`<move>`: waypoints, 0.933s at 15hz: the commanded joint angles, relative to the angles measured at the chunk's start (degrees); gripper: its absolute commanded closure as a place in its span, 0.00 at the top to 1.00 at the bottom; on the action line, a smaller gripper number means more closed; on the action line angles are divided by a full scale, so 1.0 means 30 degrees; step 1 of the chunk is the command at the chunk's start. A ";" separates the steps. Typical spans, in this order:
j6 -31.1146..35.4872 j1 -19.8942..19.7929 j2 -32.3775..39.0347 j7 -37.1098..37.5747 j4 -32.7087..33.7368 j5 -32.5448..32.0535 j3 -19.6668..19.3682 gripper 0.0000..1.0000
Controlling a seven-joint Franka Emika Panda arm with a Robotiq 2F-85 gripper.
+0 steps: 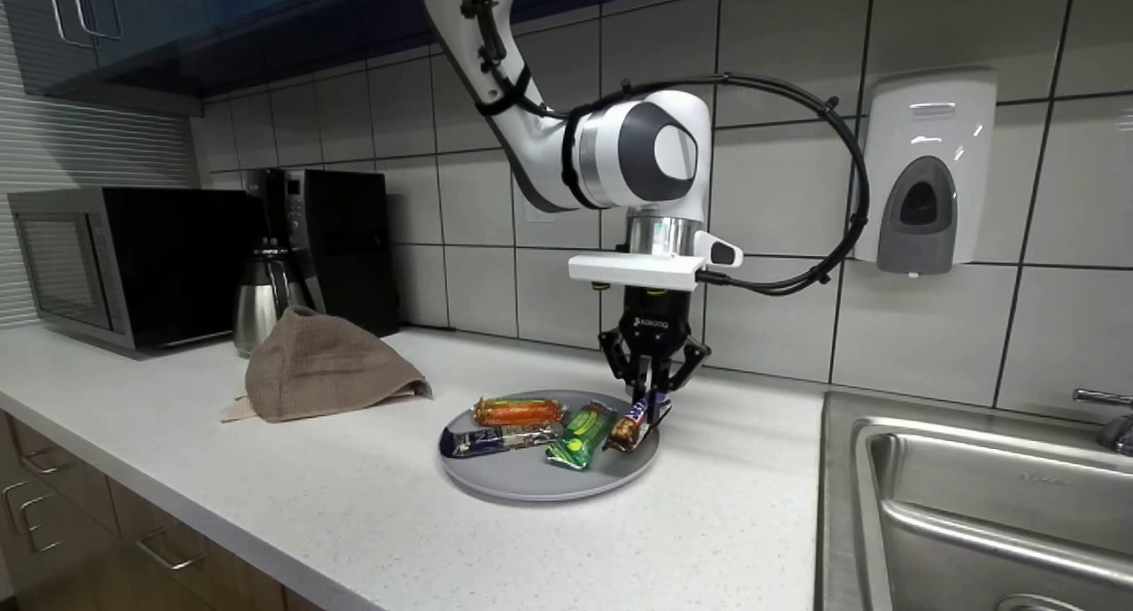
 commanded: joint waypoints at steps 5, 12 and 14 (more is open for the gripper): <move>0.0207 0.0388 -0.0791 0.0577 -0.1050 -0.0402 0.0354 0.04; 0.0116 0.0477 -0.0791 0.0550 -0.1299 -0.0468 0.0348 0.04; 0.0078 0.0471 -0.0783 0.0542 -0.1305 -0.0476 0.0351 0.44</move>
